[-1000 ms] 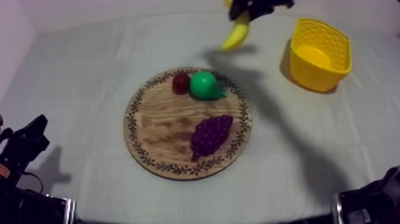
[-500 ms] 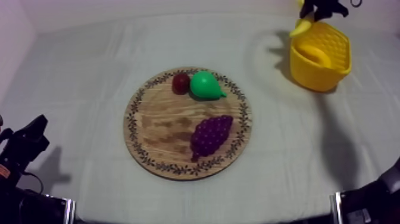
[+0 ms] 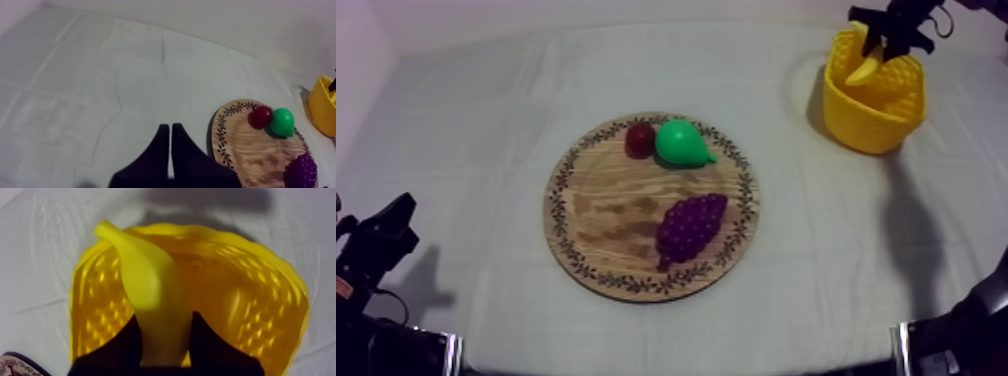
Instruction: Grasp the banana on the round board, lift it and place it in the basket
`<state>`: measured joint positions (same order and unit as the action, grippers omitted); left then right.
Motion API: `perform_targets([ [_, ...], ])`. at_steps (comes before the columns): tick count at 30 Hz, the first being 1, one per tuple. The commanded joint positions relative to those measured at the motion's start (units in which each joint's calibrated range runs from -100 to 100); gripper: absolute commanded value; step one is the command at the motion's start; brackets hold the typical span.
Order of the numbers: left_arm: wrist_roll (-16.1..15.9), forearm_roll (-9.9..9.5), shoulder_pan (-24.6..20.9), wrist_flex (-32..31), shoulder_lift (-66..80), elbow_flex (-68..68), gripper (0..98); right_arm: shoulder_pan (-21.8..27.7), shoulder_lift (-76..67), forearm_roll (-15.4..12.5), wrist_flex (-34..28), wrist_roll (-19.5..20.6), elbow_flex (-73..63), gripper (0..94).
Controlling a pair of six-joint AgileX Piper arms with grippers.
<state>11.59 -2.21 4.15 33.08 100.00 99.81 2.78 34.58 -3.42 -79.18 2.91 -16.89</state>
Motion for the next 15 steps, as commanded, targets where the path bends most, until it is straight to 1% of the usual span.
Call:
perform_targets([
  [1, 0.01, -0.01, 0.01, -0.01, 0.00, -0.03, 0.1, 0.29, -0.51, -0.23, 0.13, -0.29, 0.75, 30.4],
  [4, 0.01, -0.01, 0.01, -0.01, 0.00, -0.03, 0.1, 1.02, -1.91, -0.57, 0.77, -0.66, 2.26, 40.4],
  [8, 0.01, -0.01, 0.01, -0.01, 0.00, -0.03, 0.1, 1.80, -5.40, -0.43, 1.35, -1.04, 4.89, 47.1],
  [11, 0.01, -0.01, 0.01, -0.01, 0.00, -0.03, 0.1, 2.21, -10.37, 0.32, 3.40, -0.96, 9.27, 47.8],
  [15, 0.02, -0.01, 0.01, -0.01, 0.00, -0.03, 0.1, 3.00, -20.19, 0.34, 6.71, -1.49, 17.95, 44.4],
])
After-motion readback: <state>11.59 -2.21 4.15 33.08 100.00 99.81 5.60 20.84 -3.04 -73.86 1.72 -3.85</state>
